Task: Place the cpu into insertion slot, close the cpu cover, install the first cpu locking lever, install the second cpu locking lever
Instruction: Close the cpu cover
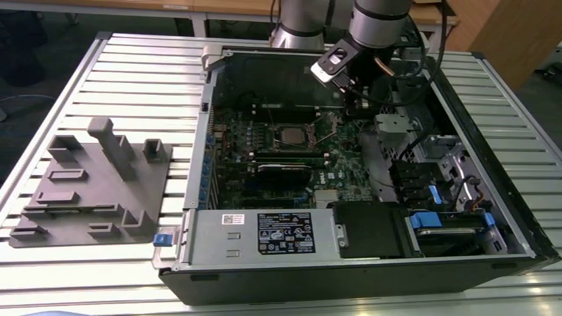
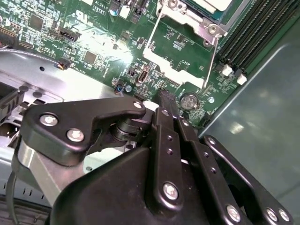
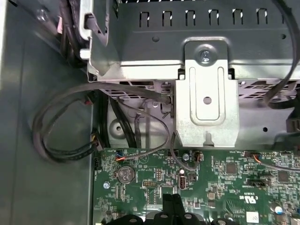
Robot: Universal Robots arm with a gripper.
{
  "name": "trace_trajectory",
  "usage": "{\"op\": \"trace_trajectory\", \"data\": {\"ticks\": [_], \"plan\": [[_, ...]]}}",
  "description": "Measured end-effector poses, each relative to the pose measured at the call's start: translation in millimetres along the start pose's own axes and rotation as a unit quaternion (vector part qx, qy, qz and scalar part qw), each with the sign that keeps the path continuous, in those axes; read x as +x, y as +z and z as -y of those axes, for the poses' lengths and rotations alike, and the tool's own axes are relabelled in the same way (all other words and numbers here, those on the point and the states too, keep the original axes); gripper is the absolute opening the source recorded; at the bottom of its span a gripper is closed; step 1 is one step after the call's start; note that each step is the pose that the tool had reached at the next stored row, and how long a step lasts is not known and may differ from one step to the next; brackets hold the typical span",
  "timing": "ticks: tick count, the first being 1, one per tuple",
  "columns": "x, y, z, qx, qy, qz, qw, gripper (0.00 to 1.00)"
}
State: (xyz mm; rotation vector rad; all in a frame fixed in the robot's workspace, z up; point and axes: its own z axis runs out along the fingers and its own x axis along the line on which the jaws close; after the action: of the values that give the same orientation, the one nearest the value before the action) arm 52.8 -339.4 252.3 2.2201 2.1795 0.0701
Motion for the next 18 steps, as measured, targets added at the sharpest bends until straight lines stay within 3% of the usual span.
{"op": "trace_trajectory", "data": {"ticks": [7,12,13,18], "plan": [[-0.1,12.0,0.4,0.0000,0.000,0.0000,1.0000,0.11],[-0.2,14.4,0.5,0.0000,0.000,0.0002,1.0000,0.11],[-0.3,15.0,5.9,0.0000,0.000,-0.0009,1.0000,0.11],[-0.4,14.9,12.4,0.0000,0.000,-0.0027,1.0000,0.11]]}}
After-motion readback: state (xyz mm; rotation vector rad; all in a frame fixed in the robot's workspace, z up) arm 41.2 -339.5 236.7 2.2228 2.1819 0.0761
